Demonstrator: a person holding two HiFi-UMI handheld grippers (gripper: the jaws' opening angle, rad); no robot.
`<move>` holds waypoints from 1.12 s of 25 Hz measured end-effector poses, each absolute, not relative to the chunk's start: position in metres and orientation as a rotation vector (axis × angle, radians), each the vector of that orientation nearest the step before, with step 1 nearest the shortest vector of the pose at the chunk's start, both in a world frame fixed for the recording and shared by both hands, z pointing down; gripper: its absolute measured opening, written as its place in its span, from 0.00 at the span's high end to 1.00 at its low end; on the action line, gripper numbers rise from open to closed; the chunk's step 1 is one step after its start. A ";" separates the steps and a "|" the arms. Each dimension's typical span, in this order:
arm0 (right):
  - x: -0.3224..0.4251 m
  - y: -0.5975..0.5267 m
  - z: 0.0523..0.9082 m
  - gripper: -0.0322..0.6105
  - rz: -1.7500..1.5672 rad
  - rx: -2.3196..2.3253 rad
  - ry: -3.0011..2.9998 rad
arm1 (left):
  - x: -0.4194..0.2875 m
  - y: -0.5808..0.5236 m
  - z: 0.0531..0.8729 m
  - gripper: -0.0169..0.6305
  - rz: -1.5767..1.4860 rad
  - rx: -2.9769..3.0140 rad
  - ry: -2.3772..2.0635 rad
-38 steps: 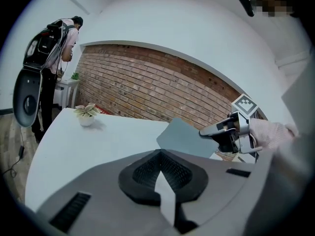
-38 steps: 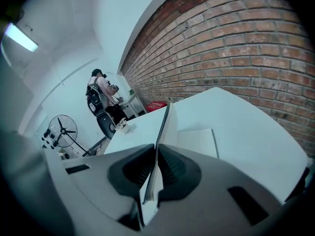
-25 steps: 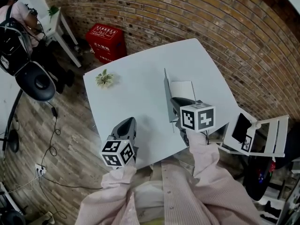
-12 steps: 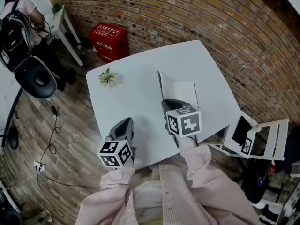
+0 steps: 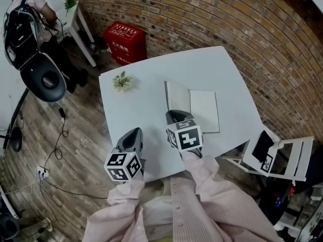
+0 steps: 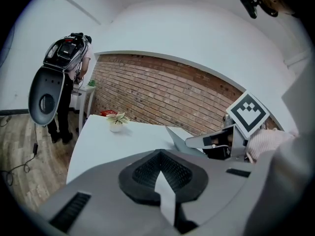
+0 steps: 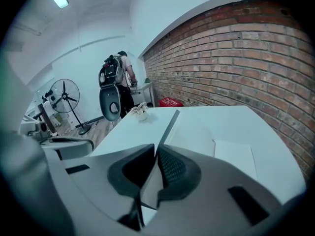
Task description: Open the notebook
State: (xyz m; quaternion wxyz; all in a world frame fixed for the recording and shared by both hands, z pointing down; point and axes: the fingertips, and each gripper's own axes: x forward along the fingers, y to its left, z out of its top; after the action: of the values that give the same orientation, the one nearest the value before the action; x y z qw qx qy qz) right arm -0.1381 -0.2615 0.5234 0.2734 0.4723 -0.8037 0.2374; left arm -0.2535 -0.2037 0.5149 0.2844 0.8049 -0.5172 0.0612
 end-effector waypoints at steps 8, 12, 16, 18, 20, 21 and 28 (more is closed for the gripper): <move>-0.165 -0.264 0.555 0.92 0.632 1.216 -2.142 | -0.275 -0.200 0.520 0.98 0.172 2.113 -1.431; -0.173 -0.264 0.572 0.93 0.633 1.195 -2.116 | -0.280 -0.198 0.523 0.98 0.174 2.103 -1.436; -0.181 -0.265 0.590 0.93 0.625 1.174 -2.087 | -0.286 -0.196 0.526 0.99 0.180 2.095 -1.438; -0.184 -0.264 0.596 0.93 0.619 1.162 -2.072 | -0.288 -0.196 0.527 0.98 0.184 2.093 -1.438; -0.187 -0.264 0.601 0.93 0.624 1.162 -2.062 | -0.290 -0.195 0.529 0.98 0.188 2.090 -1.436; -0.188 -0.265 0.604 0.93 0.622 1.163 -2.060 | -0.291 -0.194 0.530 0.99 0.190 2.088 -1.436; -0.192 -0.269 0.614 0.93 0.594 1.170 -2.048 | -0.292 -0.193 0.535 0.98 0.199 2.085 -1.424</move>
State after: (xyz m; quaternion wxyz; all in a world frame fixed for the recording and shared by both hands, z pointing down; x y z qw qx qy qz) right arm -0.1916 -0.2688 0.6140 0.3475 0.4510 -0.7895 0.2292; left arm -0.2925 -0.1926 0.5351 0.2998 0.7853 -0.5365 0.0751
